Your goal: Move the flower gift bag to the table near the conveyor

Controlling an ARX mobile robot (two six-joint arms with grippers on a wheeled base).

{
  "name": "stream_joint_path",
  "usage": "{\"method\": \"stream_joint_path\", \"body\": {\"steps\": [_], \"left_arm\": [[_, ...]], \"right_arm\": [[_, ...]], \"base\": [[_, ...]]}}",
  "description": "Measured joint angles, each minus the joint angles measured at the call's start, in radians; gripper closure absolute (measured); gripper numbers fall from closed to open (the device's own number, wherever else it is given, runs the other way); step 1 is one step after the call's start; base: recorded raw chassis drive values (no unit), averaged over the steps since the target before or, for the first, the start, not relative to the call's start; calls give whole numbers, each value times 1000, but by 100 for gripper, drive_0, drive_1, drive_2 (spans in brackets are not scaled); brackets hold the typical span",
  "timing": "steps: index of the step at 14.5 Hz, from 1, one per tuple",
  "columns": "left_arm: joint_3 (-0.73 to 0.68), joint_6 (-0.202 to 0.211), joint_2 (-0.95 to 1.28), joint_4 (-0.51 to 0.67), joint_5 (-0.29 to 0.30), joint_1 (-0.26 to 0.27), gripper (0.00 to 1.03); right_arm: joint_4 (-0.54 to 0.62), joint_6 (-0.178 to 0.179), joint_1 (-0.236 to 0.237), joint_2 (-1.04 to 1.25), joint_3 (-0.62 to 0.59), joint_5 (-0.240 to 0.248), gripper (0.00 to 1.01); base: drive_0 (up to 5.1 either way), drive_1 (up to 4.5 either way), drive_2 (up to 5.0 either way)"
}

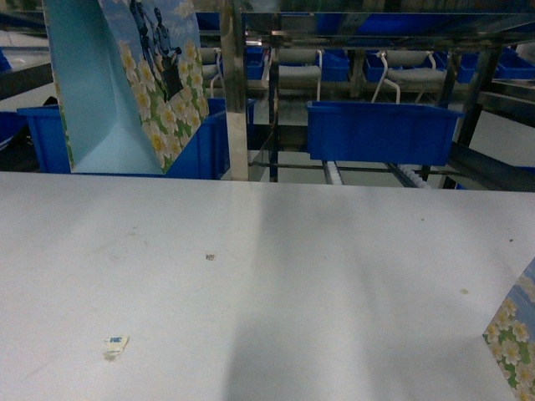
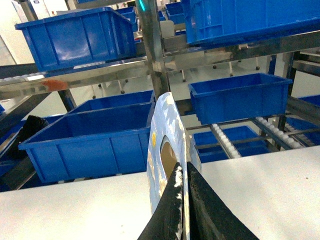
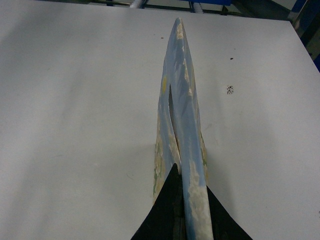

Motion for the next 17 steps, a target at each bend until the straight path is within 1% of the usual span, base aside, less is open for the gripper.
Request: {"method": "stream_joint_path", "body": {"steps": [2,3,5,6,7,8,9,10,11,12,13,14,16,17], "left_arm": [[0,0,0,0,0,0,101],[0,0,0,0,0,0,101],[0,0,0,0,0,0,101],[0,0,0,0,0,0,101],[0,0,0,0,0,0,101],[0,0,0,0,0,0,101],[0,0,0,0,0,0,101],[0,0,0,0,0,0,101],[0,0,0,0,0,0,101],[0,0,0,-1,0,0,101],[0,0,0,0,0,0,101],[0,0,0,0,0,0,101],[0,0,0,0,0,0,101],[0,0,0,0,0,0,101]], "right_arm": [[8,15,-1,0,-12,2,99],[9,17,-10,0,-17,-2,94],[-19,19,-43,-12,-19,-18,74],[-32,18,-61,-18,-21,-40,64],[-49,9,-82,-35,-21,-56,53],[-61,3,-97,-56,-19,-69,46],[-89,-3,-118,-97,-14,-82,35],[-115,-7,-131,-133,-8,-90,26],[-154,-14,-138,-185,3,-100,13],[-193,-19,-138,-236,11,-102,2],[-248,-21,-134,-313,18,-101,4],[-296,-21,-114,-381,18,-89,3],[-358,-21,-78,-475,18,-58,3],[-394,-21,-55,-530,17,-34,3]], "base": [[0,0,0],[0,0,0],[0,0,0],[0,0,0],[0,0,0],[0,0,0],[0,0,0],[0,0,0],[0,0,0],[0,0,0],[0,0,0],[0,0,0],[0,0,0],[0,0,0]]}}
